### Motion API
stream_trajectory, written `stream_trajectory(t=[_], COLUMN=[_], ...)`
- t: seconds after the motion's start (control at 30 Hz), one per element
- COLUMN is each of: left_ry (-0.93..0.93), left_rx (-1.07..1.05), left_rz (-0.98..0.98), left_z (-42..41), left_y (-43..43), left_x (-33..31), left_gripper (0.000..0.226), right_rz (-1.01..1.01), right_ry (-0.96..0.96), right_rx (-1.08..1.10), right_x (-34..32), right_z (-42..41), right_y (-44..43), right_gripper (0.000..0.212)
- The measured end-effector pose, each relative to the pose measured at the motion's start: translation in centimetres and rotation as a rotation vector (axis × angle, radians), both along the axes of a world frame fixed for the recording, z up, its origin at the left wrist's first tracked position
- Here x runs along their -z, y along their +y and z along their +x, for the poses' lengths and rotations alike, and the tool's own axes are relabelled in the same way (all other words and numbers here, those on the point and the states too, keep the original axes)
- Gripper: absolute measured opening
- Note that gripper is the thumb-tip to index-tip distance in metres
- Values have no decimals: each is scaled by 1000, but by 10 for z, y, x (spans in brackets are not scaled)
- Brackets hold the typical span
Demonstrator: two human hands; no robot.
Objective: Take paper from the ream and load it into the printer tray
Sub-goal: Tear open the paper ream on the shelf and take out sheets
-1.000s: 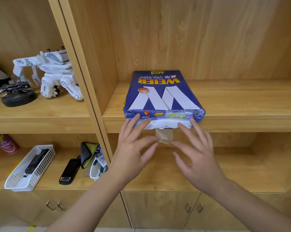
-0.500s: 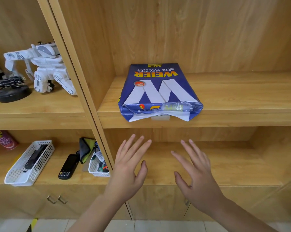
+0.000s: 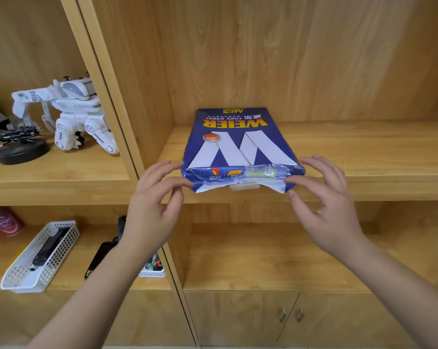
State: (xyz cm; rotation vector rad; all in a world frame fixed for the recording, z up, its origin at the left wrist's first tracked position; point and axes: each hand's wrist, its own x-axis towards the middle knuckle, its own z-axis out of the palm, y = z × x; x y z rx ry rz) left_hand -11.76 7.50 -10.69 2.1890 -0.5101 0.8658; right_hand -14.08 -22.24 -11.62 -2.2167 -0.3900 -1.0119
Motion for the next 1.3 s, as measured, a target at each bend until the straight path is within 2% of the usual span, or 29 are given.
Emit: stream_trajectory(t=[0.1, 0.23, 0.33, 0.47, 0.6, 0.83, 1.0, 1.3], left_ry=[98, 125, 125, 101, 71, 69, 50, 25], left_rx=[79, 129, 136, 138, 158, 234, 284, 301], left_rz=[121, 249, 271, 296, 311, 214, 151, 77], left_z=[15, 28, 32, 35, 38, 44, 50, 59], left_y=[2, 2, 4, 7, 10, 11, 5, -8], left_x=[-6, -1, 5, 11, 14, 3, -5, -18], left_gripper=[33, 38, 43, 36, 41, 54, 41, 30], right_rz=[-41, -62, -62, -98, -92, -81, -53, -195], right_ry=[37, 44, 48, 52, 64, 77, 41, 91], right_rx=[21, 65, 90, 131, 166, 169, 179, 237], right_x=[-4, 1, 8, 13, 13, 3, -3, -15], right_z=[11, 16, 14, 13, 11, 11, 17, 34], right_y=[-1, -2, -5, -6, -2, 12, 20, 6], right_gripper=[27, 27, 26, 20, 30, 43, 40, 36])
